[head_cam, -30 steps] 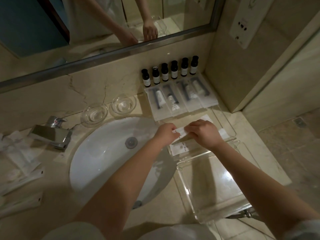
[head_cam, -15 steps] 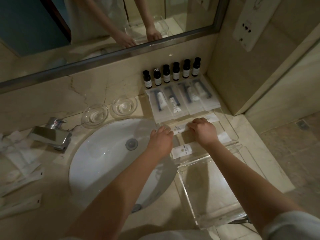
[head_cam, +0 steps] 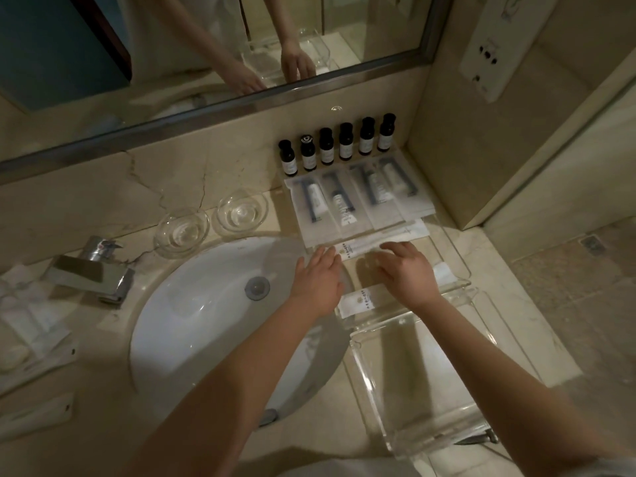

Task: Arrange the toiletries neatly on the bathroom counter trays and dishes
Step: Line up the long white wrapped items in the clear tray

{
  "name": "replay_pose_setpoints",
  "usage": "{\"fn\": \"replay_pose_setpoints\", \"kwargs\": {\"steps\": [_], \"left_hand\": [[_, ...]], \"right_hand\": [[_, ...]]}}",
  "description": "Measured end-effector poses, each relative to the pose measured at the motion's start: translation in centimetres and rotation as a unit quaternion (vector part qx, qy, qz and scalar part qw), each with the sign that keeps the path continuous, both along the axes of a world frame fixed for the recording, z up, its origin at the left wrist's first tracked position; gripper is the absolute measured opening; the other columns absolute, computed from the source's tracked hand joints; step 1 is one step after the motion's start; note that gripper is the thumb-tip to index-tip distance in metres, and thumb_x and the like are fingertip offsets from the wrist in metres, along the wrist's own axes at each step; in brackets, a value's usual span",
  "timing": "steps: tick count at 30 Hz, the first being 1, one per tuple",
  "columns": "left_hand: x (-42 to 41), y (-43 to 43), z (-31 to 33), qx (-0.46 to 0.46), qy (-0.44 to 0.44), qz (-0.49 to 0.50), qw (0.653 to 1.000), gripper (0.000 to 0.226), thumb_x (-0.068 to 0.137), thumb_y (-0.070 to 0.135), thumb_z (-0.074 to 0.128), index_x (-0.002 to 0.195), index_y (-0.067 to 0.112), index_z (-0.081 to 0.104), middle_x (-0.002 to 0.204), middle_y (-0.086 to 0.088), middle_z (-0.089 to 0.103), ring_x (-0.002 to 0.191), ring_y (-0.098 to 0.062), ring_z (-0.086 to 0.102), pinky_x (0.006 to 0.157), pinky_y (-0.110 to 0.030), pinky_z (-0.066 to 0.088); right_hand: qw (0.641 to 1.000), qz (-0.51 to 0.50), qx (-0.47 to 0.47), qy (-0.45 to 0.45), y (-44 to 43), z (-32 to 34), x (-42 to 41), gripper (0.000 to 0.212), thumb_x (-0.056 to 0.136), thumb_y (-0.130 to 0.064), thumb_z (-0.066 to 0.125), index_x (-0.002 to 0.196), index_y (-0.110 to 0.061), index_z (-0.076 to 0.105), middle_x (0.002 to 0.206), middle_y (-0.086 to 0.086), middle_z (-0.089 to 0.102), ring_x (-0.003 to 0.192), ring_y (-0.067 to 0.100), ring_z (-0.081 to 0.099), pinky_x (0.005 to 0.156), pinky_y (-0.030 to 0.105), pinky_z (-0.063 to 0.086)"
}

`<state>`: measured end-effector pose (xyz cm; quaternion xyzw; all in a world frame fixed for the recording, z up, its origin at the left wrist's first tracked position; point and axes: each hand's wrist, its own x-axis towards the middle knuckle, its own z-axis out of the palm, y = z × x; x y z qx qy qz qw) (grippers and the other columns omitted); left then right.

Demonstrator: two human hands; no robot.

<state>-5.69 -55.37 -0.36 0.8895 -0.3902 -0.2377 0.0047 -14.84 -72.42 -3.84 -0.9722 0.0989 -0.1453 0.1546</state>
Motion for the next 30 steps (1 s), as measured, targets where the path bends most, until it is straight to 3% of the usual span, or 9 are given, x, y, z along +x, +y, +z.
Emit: {"fn": "replay_pose_setpoints", "kwargs": {"steps": [2,4,7,14,18,23,30], "left_hand": [[-0.7,0.4,0.0,-0.045,-0.026,-0.017,0.999,0.047,0.094,0.024,0.039,0.139,0.011,0.038,0.156,-0.006,0.019,0.145,-0.023,0.012,0.115,-0.045,0.014],[-1.7,0.7,0.0,-0.082,-0.03,-0.038,0.995,0.037,0.092,0.024,0.045,0.126,0.014,0.054,0.146,-0.006,0.036,0.138,-0.023,0.025,0.109,-0.038,0.019],[-3.3,0.9,-0.4,-0.074,-0.005,-0.077,0.994,0.037,0.091,0.026,0.049,0.126,0.018,0.058,0.139,-0.005,0.044,0.132,-0.023,0.033,0.107,-0.037,0.018],[-2.8,0.2,-0.4,-0.026,-0.075,-0.067,0.995,0.041,0.089,0.017,0.048,0.129,0.015,0.052,0.136,-0.007,0.042,0.133,-0.026,0.027,0.113,-0.052,0.012],[-1.5,-0.2,-0.6,-0.039,-0.107,-0.05,0.992,0.039,0.085,0.012,0.05,0.124,0.012,0.054,0.133,-0.007,0.045,0.129,-0.027,0.032,0.11,-0.049,0.016],[-1.0,-0.3,-0.7,-0.028,-0.117,-0.039,0.992,0.044,0.085,0.016,0.05,0.13,0.014,0.05,0.137,-0.011,0.039,0.132,-0.03,0.028,0.111,-0.049,0.017],[-1.1,1.1,-0.3,-0.031,-0.095,-0.03,0.995,0.047,0.091,0.02,0.046,0.137,0.016,0.041,0.145,-0.009,0.032,0.139,-0.029,0.019,0.112,-0.048,0.016]], "right_hand": [[0.999,0.017,0.01,0.034,-0.1,0.5,-1.8,0.017,0.068,-0.02,0.075,0.085,-0.018,0.073,0.089,0.007,0.07,0.077,0.033,0.062,0.057,0.038,0.054],[0.993,0.016,0.017,0.118,-0.5,1.1,-3.0,0.029,0.065,-0.022,0.079,0.093,-0.019,0.073,0.097,0.007,0.069,0.084,0.032,0.059,0.064,0.039,0.053],[0.979,-0.01,0.016,0.205,-1.1,1.6,-3.2,0.029,0.073,-0.023,0.071,0.101,-0.021,0.071,0.111,0.004,0.064,0.097,0.03,0.054,0.073,0.037,0.049],[0.986,-0.026,0.02,0.162,-1.1,1.2,-0.8,0.015,0.081,-0.021,0.063,0.093,-0.019,0.072,0.095,0.006,0.067,0.093,0.029,0.054,0.062,0.031,0.043],[0.983,-0.069,0.034,0.167,-1.3,1.6,0.8,0.023,0.085,-0.02,0.059,0.105,-0.02,0.071,0.103,0.005,0.065,0.103,0.027,0.051,0.068,0.033,0.045],[0.981,-0.09,0.024,0.172,-1.2,1.7,1.9,0.021,0.084,-0.019,0.058,0.102,-0.013,0.069,0.1,0.007,0.064,0.101,0.028,0.051,0.069,0.036,0.047],[0.988,-0.091,0.039,0.116,0.2,2.3,1.0,0.028,0.076,-0.014,0.07,0.103,-0.01,0.069,0.105,0.012,0.067,0.097,0.036,0.056,0.07,0.04,0.051]]}}
